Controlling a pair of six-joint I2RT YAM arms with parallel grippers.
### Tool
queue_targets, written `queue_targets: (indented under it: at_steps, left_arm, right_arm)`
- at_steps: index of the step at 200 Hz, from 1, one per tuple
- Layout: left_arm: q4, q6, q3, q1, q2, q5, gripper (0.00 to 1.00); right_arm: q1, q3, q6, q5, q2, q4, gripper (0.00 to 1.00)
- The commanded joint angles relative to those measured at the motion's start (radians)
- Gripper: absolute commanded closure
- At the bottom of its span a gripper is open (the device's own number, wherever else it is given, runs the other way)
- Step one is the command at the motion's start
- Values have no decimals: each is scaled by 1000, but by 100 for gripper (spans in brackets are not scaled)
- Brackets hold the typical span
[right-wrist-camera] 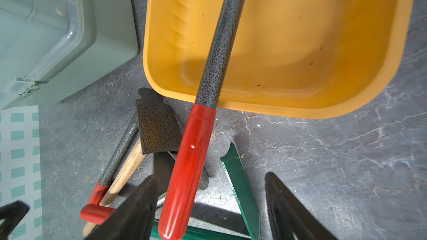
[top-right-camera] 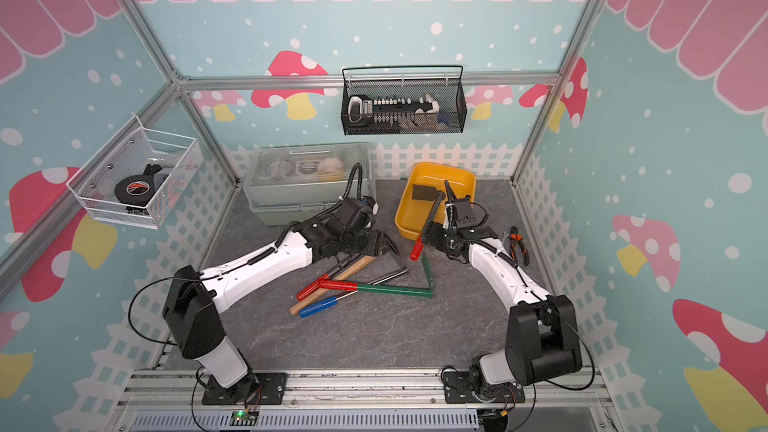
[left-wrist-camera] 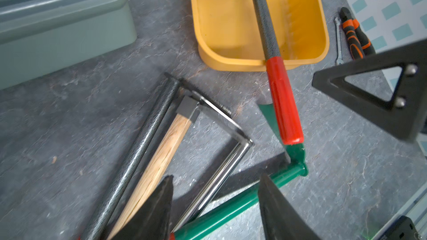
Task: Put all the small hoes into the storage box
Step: Adjust the hoe in the storage box.
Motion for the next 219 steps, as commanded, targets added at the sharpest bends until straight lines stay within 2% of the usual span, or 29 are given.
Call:
queue_targets:
  at_steps: [1,74,124,168,205,219]
  left_arm:
    - [33,-21,-67,1,-76,-55,42]
    - [59,-73,-297,0,-293,-68,43]
    - [61,-74,-350,0,-339,-75,43]
    - [62,-88,-373,0,-355,-75,43]
    - [72,-86,-382,0,-361,-80,43]
    - [72,-81,-377,0,-355,-76,43]
  right_arm:
    - [23,32,37,3,39,-24,28]
    - [82,103,73,37,172,-17,32]
    - [97,148,64,40,242,-27,38]
    - [99,179,40,34,279,-38,48]
    - [98,180,26,59,257,-52,69]
    - [94,178,26,67,245,-56,71]
